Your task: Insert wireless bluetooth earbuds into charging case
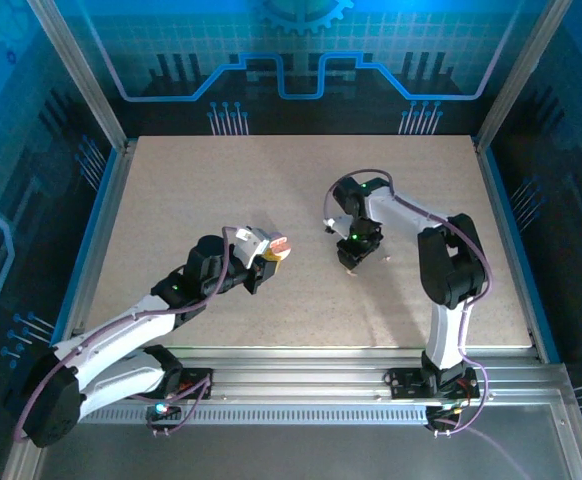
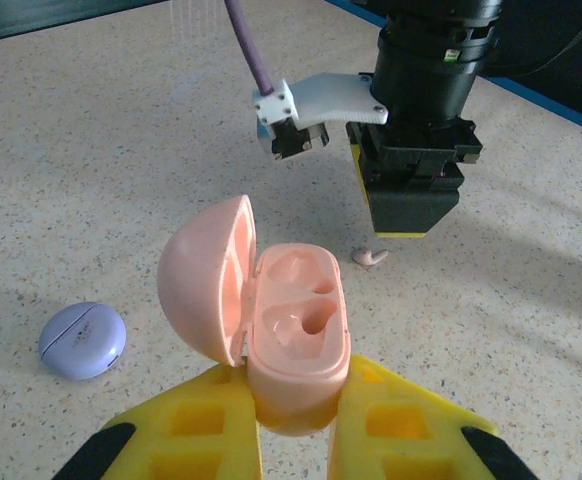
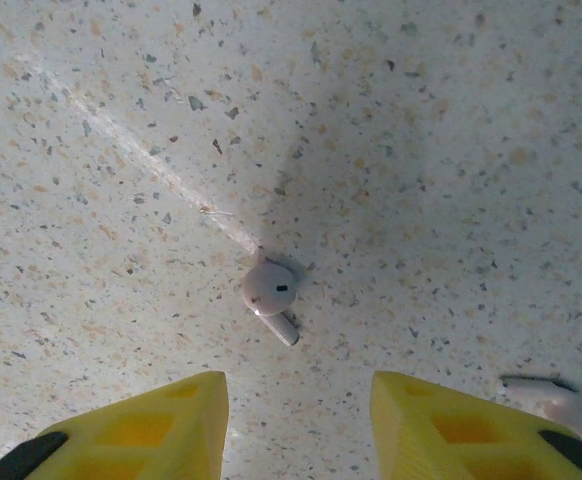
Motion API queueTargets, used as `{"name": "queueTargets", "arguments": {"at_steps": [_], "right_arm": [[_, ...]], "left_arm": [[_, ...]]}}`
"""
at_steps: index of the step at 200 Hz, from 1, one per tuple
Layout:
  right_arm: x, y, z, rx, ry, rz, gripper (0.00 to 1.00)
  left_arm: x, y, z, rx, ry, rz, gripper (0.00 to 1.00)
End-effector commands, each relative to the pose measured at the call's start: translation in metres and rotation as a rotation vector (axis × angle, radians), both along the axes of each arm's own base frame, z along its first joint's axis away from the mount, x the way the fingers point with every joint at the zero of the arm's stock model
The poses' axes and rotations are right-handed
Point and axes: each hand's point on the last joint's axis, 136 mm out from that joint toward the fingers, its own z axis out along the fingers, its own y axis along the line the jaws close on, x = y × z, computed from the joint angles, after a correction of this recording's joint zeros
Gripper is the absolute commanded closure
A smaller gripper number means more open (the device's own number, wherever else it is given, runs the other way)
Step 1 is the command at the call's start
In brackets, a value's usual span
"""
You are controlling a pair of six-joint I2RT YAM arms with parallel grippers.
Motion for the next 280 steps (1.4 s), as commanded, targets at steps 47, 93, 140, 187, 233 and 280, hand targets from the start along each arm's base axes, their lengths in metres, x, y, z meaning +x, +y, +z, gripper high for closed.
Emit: {"name": "queueTargets", "arguments": {"at_steps": [47,93,140,187,233,280], "right_arm": [[-0.007,0.014,-0.025,-0.019,0.078,0.115,0.59],[-0.004,0.012,-0.034,-0.047,0.076,0.127,0.62],[-0.001,0.013,-0.042,-0.049,0.075,0.134,0.68],[0.002,0.014,-0.042,-0.046,0.057,0.121,0.75],[0.003,0.012,-0.037,-0.041,0.013,0.065,0.8],[0.007,0.02,-0.028,0.062,-0.055,-0.067,0.81]], "left_arm": [[0.0,-0.005,0.013,-0.021,0.004,-0.024,0.84],[0.003,-0.008,0.014,-0.015,0.009,-0.035,0.84],[0.002,-0.01,0.013,-0.016,0.018,-0.044,0.84],[0.002,-0.01,0.013,-0.014,0.019,-0.045,0.84],[0.003,-0.01,0.011,-0.012,0.019,-0.042,0.84],[0.009,-0.014,0.006,-0.021,0.036,-0.034,0.84]]}}
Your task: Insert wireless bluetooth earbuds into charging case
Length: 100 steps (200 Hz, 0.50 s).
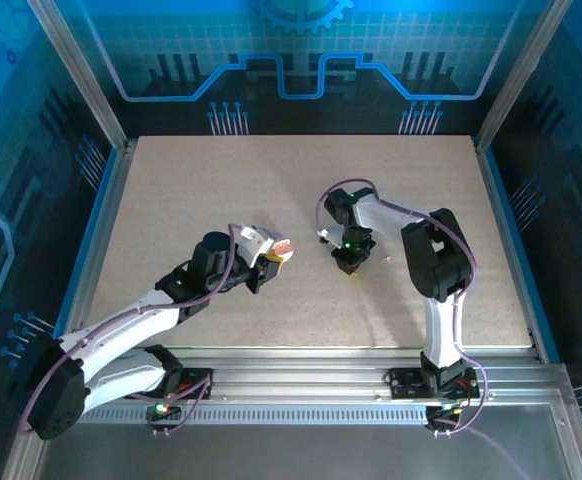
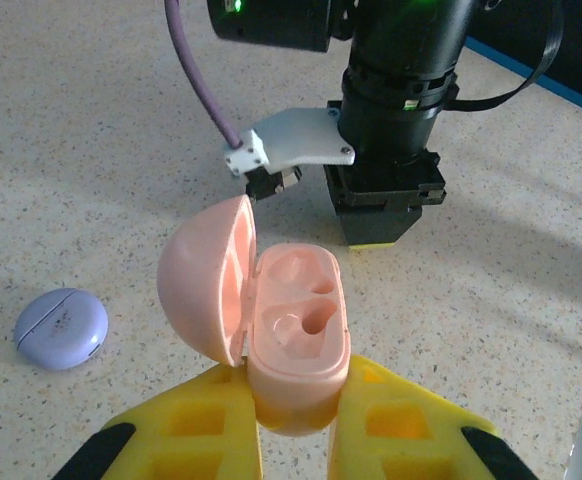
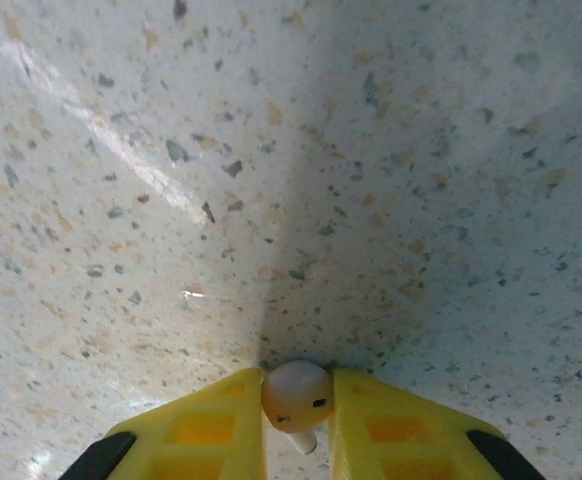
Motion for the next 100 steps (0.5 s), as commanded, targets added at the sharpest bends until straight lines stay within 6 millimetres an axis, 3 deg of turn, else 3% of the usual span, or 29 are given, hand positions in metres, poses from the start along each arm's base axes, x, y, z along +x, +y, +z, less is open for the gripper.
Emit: {"name": "queueTargets", "arguments": {"at_steps": [1,47,100], "right_arm": [[0.008,0.012,0.007,0.096,-0.063,-0.095,0.81],[0.016,0.018,0.025,0.217,-0.174,-0.249,0.82],[0.016,0.009,0.043,0.335,-0.257,-0.42,0.82]], "left_arm": [[0.008,-0.008,0.016,-0.045,-0.017,-0.007,0.84],[0.02,-0.015,0.009,-0.07,-0.007,0.012,0.85],[0.029,-0.028,0.002,-0.099,-0.029,0.024,0.86]]}}
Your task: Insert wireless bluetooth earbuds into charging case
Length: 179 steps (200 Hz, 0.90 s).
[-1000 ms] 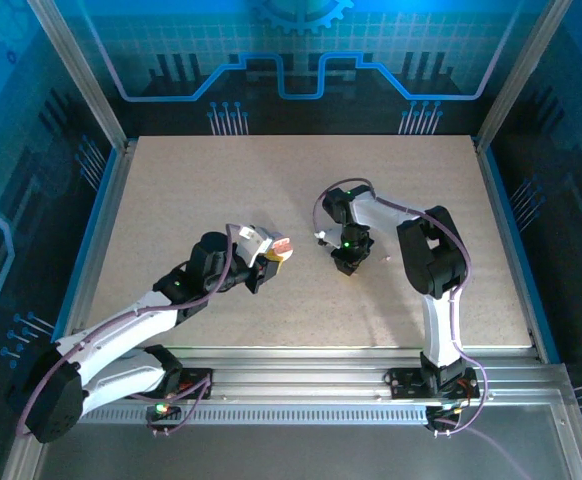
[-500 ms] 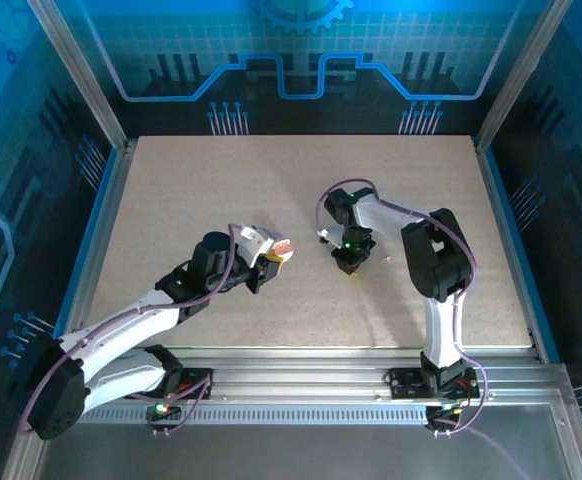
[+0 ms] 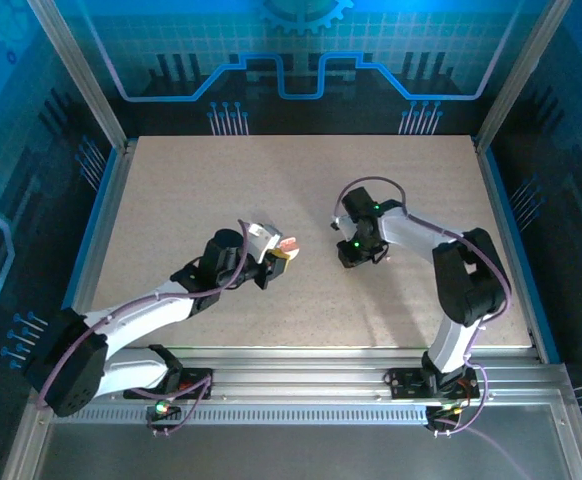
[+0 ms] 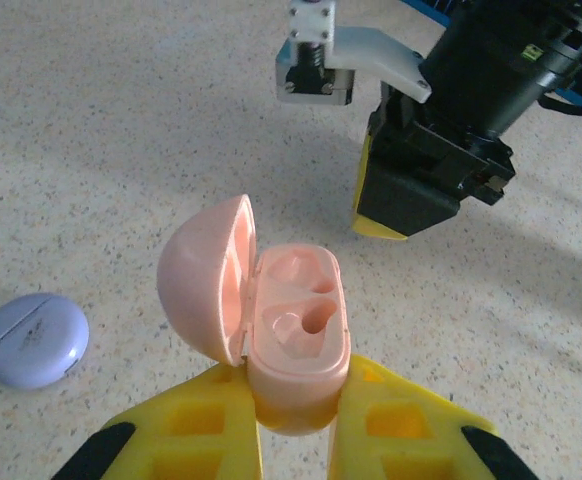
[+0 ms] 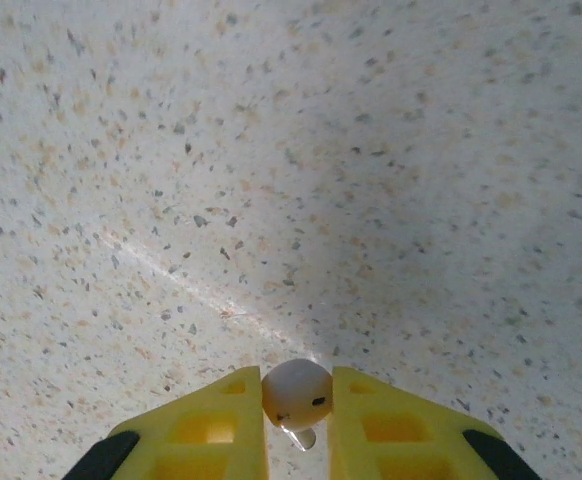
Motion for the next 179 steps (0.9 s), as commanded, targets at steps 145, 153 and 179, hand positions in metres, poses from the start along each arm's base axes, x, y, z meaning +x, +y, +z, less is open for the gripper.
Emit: {"name": "queueTargets", "arguments": {"at_steps": [145,153,179], "right_arm": [[-0.012,0.017,0.076,0.505,-0.227,-0.281,0.81],[-0.012,0.019,0.084,0.533,-0.243,-0.271,0.81],[-0.012,0.025,0.103,0.591,-0.279,-0.249,0.8]], "left_arm": [[0.02,-0.056,0.011,-0.087,-0.2,-0.03,0.87],[0.021,-0.057,0.011,-0.09,-0.206,-0.027,0.87],[0.023,-0.062,0.009,-0.105,-0.228,-0.026,0.87]]}}
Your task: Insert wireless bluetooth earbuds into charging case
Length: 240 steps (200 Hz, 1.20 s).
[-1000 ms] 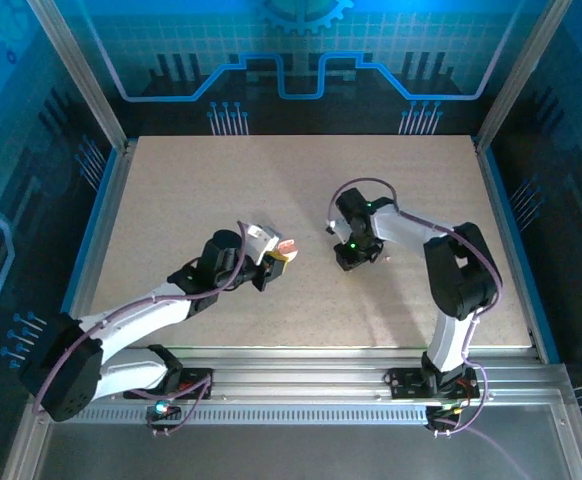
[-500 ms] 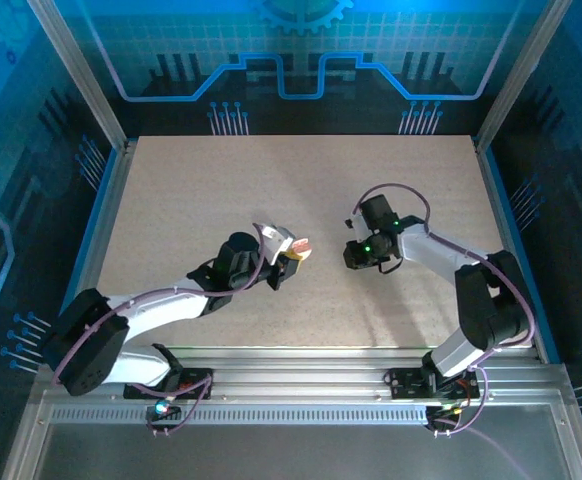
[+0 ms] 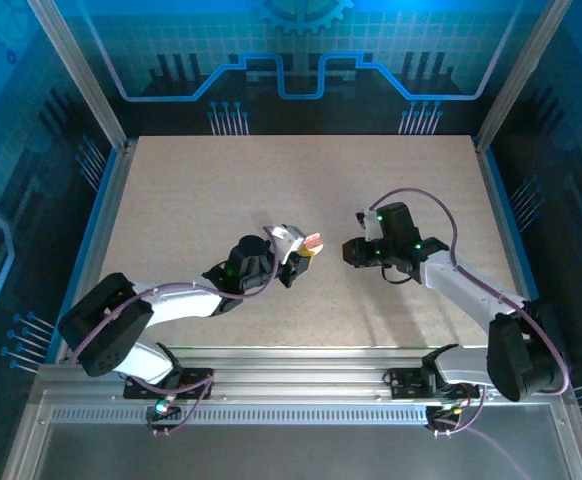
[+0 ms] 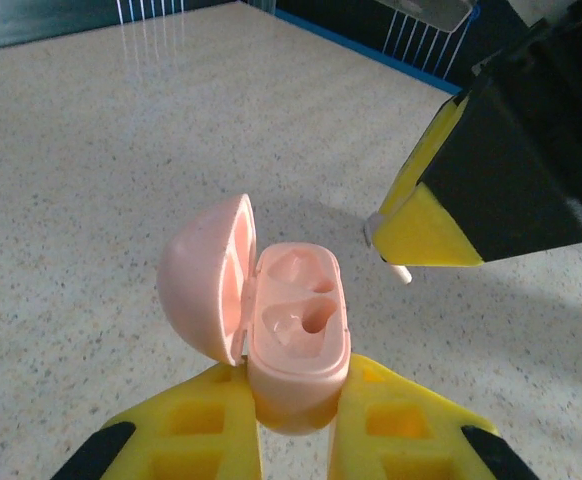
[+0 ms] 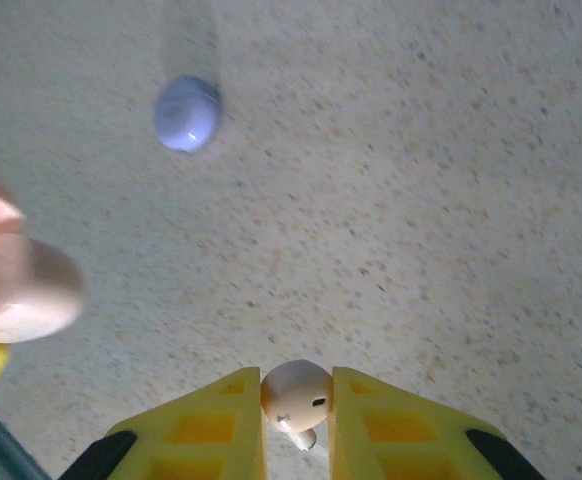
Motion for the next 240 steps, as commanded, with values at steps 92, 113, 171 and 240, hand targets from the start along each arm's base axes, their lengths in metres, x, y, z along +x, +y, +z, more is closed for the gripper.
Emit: {"name": "queueTargets", "arguments": {"at_steps": [92,113,171,240], "right_arm": [[0.003,0.018,0.077,0.28,-0.301,0.001,0.77],[0.003,0.023,0.083,0.291,-0.327,0.014,0.77],[0.005,0.041,0.108,0.328,-0.458,0.059,0.78],[0.005,0.05,0.111,0.317,-0.521,0.088,0.78]], "left_arm": [[0.012,-0.019,0.018,-0.114,-0.15,0.015,0.88],[0.011,-0.022,0.018,-0.121,-0.158,0.014,0.88],[0.011,-0.022,0.023,-0.179,-0.141,0.036,0.88],[0.01,-0.022,0.034,-0.219,-0.152,0.046,0.88]]}}
